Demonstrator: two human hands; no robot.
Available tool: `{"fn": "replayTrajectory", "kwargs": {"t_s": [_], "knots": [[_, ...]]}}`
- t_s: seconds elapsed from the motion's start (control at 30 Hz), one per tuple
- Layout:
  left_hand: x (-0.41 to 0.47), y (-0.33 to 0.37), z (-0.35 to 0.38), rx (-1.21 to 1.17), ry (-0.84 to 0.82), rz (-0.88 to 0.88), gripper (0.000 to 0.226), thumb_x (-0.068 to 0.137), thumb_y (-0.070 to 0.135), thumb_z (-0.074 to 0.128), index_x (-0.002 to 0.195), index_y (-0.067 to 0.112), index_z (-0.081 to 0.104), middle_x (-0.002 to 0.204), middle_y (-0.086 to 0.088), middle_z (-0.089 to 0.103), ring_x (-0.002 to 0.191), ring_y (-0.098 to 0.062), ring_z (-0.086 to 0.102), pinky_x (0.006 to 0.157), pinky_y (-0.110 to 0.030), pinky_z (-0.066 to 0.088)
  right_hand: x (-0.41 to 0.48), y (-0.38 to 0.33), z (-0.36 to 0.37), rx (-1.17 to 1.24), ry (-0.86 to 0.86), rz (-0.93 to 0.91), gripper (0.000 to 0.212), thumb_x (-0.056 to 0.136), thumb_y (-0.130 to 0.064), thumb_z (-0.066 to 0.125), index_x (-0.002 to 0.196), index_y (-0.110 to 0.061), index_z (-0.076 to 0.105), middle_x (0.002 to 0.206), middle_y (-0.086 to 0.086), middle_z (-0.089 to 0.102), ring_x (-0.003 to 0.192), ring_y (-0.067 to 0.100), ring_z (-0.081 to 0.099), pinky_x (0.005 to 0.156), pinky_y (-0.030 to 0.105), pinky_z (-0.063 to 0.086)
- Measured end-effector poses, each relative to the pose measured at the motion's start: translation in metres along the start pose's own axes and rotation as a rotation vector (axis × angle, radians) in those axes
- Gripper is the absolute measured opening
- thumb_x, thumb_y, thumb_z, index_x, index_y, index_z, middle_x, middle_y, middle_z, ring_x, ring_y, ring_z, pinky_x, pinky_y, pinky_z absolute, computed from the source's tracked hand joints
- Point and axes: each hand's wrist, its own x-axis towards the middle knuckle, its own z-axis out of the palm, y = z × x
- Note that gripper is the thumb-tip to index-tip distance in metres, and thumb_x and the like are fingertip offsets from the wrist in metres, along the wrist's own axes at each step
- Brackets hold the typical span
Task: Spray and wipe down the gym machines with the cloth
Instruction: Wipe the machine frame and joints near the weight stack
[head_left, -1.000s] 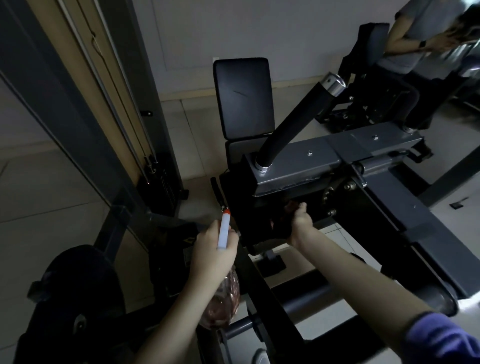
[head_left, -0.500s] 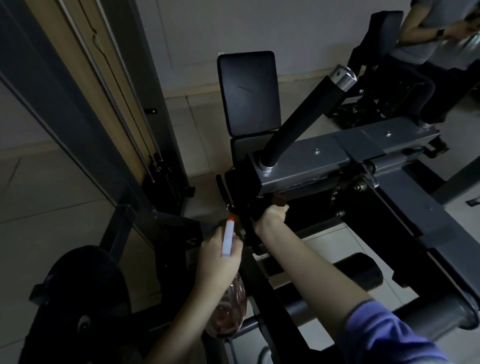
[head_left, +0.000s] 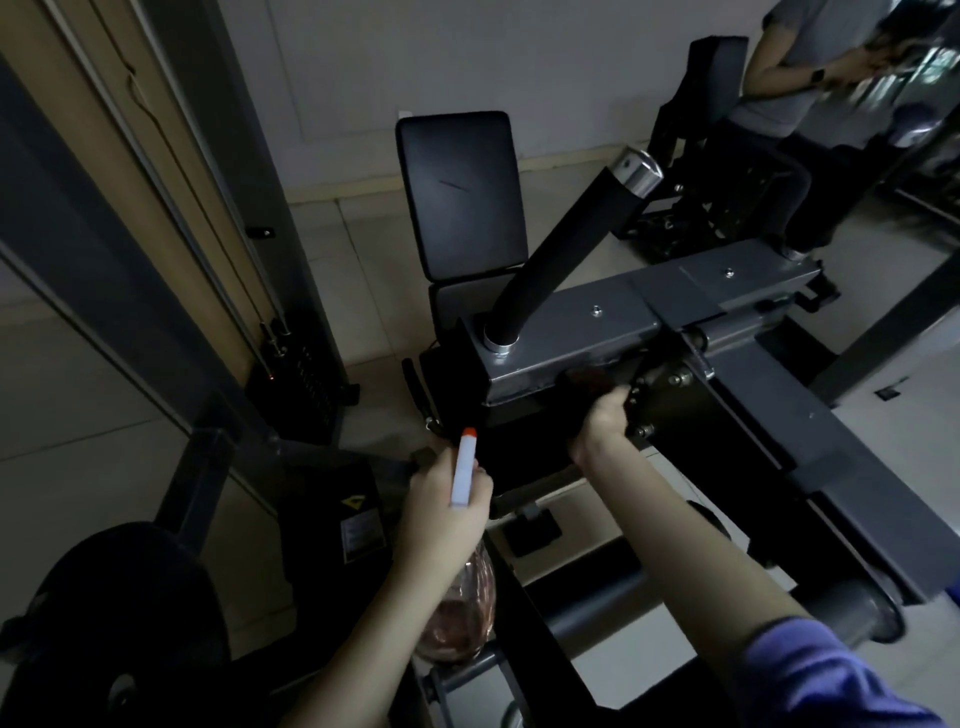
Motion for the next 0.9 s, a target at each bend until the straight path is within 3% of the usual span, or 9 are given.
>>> {"fn": "replayTrajectory", "kwargs": {"t_s": [0.13, 0.23, 0.3, 0.4, 0.5, 0.57, 0.67, 0.8, 0.9], "knots": [[0.002, 0.001, 0.002, -0.016, -0.003, 0.018, 0.015, 0.088, 0.010, 0.053, 0.074, 0.003, 0.051, 0.059, -0.006, 0.050, 0.050, -0.018, 0.048, 0.046, -0.022, 0.035, -0.007, 0.005, 0.007, 0.080, -0.156, 0.013, 0.072, 0.085, -0.060, 0.043, 0.144, -0.021, 0.028, 0.131, 0.009, 0.049, 0.101, 0.027, 0.055, 0.084, 0.040, 0.046], [0.005, -0.003, 0.005, -0.002, 0.002, 0.018, 0.014, 0.087, 0.009, 0.054, 0.074, 0.003, 0.051, 0.059, -0.008, 0.051, 0.052, -0.022, 0.050, 0.047, -0.023, 0.035, -0.019, 0.009, 0.003, 0.016, -0.204, -0.077, 0.073, 0.091, -0.056, 0.039, 0.150, -0.023, 0.009, 0.139, 0.000, 0.037, 0.125, 0.026, 0.042, 0.106, 0.042, 0.035], [0.007, -0.006, 0.008, 0.010, -0.003, 0.018, 0.016, 0.086, 0.010, 0.053, 0.072, 0.006, 0.048, 0.057, -0.002, 0.048, 0.049, -0.016, 0.047, 0.044, -0.019, 0.033, -0.023, 0.016, 0.004, -0.098, -0.226, -0.183, 0.078, 0.093, -0.051, 0.040, 0.150, -0.020, -0.003, 0.150, 0.004, 0.027, 0.136, 0.024, 0.031, 0.114, 0.038, 0.024], [0.010, -0.007, 0.012, 0.014, -0.022, 0.039, 0.017, 0.083, 0.023, 0.047, 0.072, 0.010, 0.046, 0.059, 0.000, 0.047, 0.050, -0.013, 0.047, 0.045, -0.016, 0.032, -0.022, 0.026, 0.008, -0.259, -0.154, -0.424, 0.059, 0.099, -0.035, 0.037, 0.148, -0.013, 0.013, 0.145, 0.008, 0.036, 0.135, 0.022, 0.034, 0.108, 0.024, 0.023], [0.014, -0.007, 0.014, 0.003, -0.017, 0.009, 0.021, 0.079, 0.028, 0.044, 0.074, 0.008, 0.050, 0.062, -0.002, 0.051, 0.055, -0.019, 0.051, 0.049, -0.024, 0.035, -0.011, 0.016, 0.007, -0.266, 0.013, -0.554, 0.044, 0.102, -0.026, 0.033, 0.141, -0.008, 0.032, 0.134, 0.009, 0.048, 0.125, 0.022, 0.045, 0.097, 0.015, 0.028], [0.014, -0.007, 0.013, 0.005, -0.003, 0.003, 0.018, 0.082, 0.022, 0.050, 0.075, 0.005, 0.052, 0.063, -0.006, 0.054, 0.055, -0.021, 0.053, 0.049, -0.023, 0.035, 0.001, 0.011, 0.004, -0.291, 0.057, -0.552, 0.045, 0.102, -0.028, 0.031, 0.142, -0.007, 0.032, 0.132, 0.007, 0.049, 0.123, 0.020, 0.046, 0.100, 0.015, 0.028], [0.014, -0.007, 0.011, 0.002, 0.001, -0.003, 0.014, 0.084, 0.012, 0.056, 0.074, 0.003, 0.053, 0.062, -0.008, 0.055, 0.054, -0.022, 0.054, 0.048, -0.022, 0.035, 0.009, 0.010, 0.002, -0.339, 0.071, -0.540, 0.048, 0.101, -0.036, 0.029, 0.143, -0.012, 0.031, 0.137, 0.013, 0.048, 0.127, 0.029, 0.045, 0.108, 0.035, 0.034], [0.015, -0.008, 0.009, 0.021, 0.000, 0.002, 0.016, 0.080, 0.023, 0.048, 0.073, 0.008, 0.049, 0.061, -0.004, 0.052, 0.054, -0.019, 0.053, 0.047, -0.021, 0.034, -0.006, 0.017, 0.004, -0.359, 0.095, -0.460, 0.044, 0.102, -0.033, 0.028, 0.134, -0.005, 0.041, 0.129, 0.018, 0.054, 0.119, 0.033, 0.050, 0.094, 0.029, 0.036], [0.015, -0.007, 0.011, 0.030, -0.005, -0.003, 0.012, 0.084, 0.012, 0.054, 0.074, 0.009, 0.050, 0.061, -0.002, 0.052, 0.053, -0.017, 0.052, 0.048, -0.017, 0.035, -0.021, 0.030, 0.005, -0.416, 0.064, -0.408, 0.044, 0.103, -0.032, 0.028, 0.130, -0.001, 0.043, 0.121, 0.020, 0.056, 0.107, 0.031, 0.054, 0.078, 0.025, 0.034]]}}
